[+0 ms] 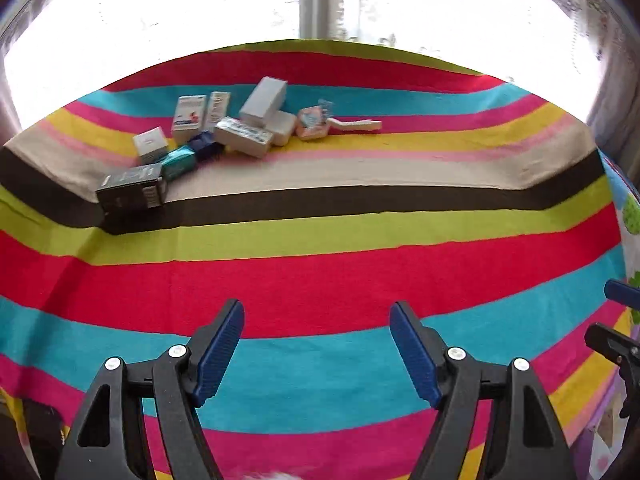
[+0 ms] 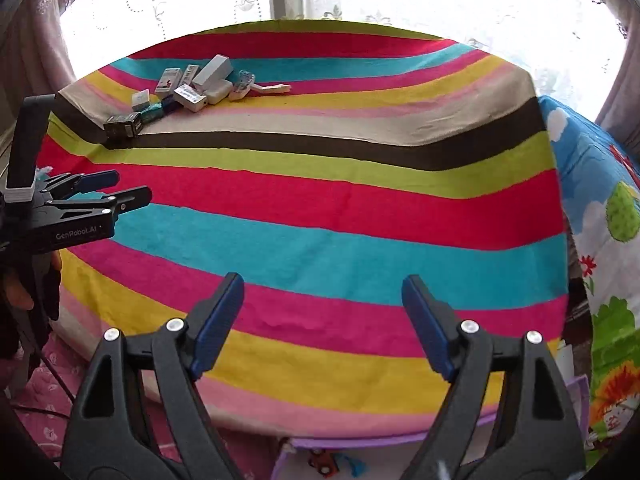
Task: Organize rigid objects
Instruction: 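Grasp the basketball hoop toy's white pole with the right gripper while the left grasps the white blue-capped box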
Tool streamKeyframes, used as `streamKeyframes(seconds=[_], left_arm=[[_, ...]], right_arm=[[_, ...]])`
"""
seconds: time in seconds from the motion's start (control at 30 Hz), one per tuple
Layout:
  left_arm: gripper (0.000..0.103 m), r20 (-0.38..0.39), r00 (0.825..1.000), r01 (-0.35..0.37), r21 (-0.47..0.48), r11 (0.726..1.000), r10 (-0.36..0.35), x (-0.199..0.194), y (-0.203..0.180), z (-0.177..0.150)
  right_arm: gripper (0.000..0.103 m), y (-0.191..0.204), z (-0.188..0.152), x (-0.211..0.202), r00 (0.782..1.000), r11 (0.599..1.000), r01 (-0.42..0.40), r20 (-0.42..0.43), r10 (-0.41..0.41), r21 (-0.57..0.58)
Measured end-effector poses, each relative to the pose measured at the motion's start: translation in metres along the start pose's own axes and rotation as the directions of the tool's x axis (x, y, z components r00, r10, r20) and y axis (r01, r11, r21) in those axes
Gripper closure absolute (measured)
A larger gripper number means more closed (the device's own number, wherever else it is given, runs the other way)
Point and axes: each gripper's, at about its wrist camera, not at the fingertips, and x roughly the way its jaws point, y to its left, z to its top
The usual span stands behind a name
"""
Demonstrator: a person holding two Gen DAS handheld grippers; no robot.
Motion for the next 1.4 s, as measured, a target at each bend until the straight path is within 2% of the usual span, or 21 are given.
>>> streamKeyframes(seconds=[0.1, 0.2, 0.27, 0.3, 0.47, 0.57, 0.67, 0.77, 0.83, 0.93, 1.1, 1.13, 1.2, 1.23, 1.3, 1.4], left_arm=[[0.027, -0.037, 0.993, -0.121, -0.171, 0.978, 0.116, 0.027, 0.066, 0.013], [0.027, -0.078, 0.994, -0.103, -0.386, 0.917, 0.079, 0.047, 0.126, 0.018], [0.027, -0.069, 0.995, -0.100, -0.472, 0.876, 0.076, 0.052, 0.146, 0.017], [0.027, -0.058, 0.995, -0.101, -0.482, 0.871, 0.083, 0.054, 0.151, 0.017], [0.022, 0.003, 0.990, -0.126, -0.431, 0.893, 0.141, 0.054, 0.141, 0.011], [0.018, 0.000, 0.990, -0.126, -0.421, 0.898, 0.139, 0.056, 0.138, 0.012], [0.014, 0.011, 0.994, -0.096, -0.429, 0.898, 0.111, 0.057, 0.141, 0.014], [0.014, 0.007, 0.995, -0.090, -0.435, 0.896, 0.103, 0.057, 0.141, 0.015], [0.014, 0.000, 0.994, -0.095, -0.444, 0.891, 0.106, 0.056, 0.140, 0.015], [0.013, -0.009, 0.993, -0.107, -0.436, 0.893, 0.115, 0.056, 0.137, 0.017], [0.003, -0.003, 0.995, -0.089, -0.419, 0.903, 0.097, 0.060, 0.131, 0.019], [0.001, -0.002, 0.996, -0.086, -0.418, 0.904, 0.093, 0.061, 0.131, 0.019], [0.000, -0.001, 0.996, -0.082, -0.418, 0.905, 0.089, 0.061, 0.131, 0.019], [0.000, -0.003, 0.996, -0.084, -0.416, 0.905, 0.091, 0.061, 0.132, 0.019], [0.000, -0.011, 0.995, -0.093, -0.412, 0.907, 0.097, 0.063, 0.131, 0.020], [0.000, -0.028, 0.994, -0.105, -0.403, 0.909, 0.102, 0.064, 0.130, 0.022]], right_arm=[[0.020, 0.040, 0.039, 0.062, 0.994, 0.995, -0.100, -0.047, 0.099, -0.022], [0.020, 0.070, 0.073, 0.114, 0.992, 0.991, -0.113, -0.072, 0.108, -0.067], [0.020, 0.079, 0.095, 0.142, 0.993, 0.990, -0.095, -0.076, 0.088, -0.100], [0.020, 0.080, 0.105, 0.155, 0.995, 0.991, -0.073, -0.078, 0.064, -0.116], [0.020, 0.050, 0.167, 0.206, 0.997, 0.987, 0.027, -0.064, -0.038, -0.158], [0.020, 0.046, 0.201, 0.231, 0.998, 0.966, 0.044, -0.035, -0.055, -0.253], [0.018, 0.053, 0.226, 0.257, 0.999, 0.932, -0.017, -0.049, -0.001, -0.362], [0.011, 0.059, 0.244, 0.278, 0.993, 0.906, -0.108, -0.083, 0.081, -0.409], [0.009, 0.064, 0.252, 0.285, 0.989, 0.890, -0.139, -0.098, 0.107, -0.433], [0.009, 0.075, 0.252, 0.279, 0.991, 0.839, -0.125, -0.104, 0.083, -0.530], [0.009, 0.075, 0.242, 0.251, 1.000, 0.757, -0.027, -0.011, 0.026, -0.653], [0.009, 0.073, 0.243, 0.245, 0.999, 0.761, -0.045, -0.008, 0.052, -0.647], [0.008, 0.071, 0.249, 0.241, 0.979, 0.776, -0.199, -0.078, 0.190, -0.599], [0.008, 0.075, 0.251, 0.244, 0.972, 0.773, -0.228, -0.090, 0.217, -0.592], [0.008, 0.085, 0.253, 0.258, 0.980, 0.768, -0.194, -0.084, 0.181, -0.610], [0.008, 0.093, 0.258, 0.294, 0.977, 0.789, -0.211, -0.142, 0.157, -0.577]])
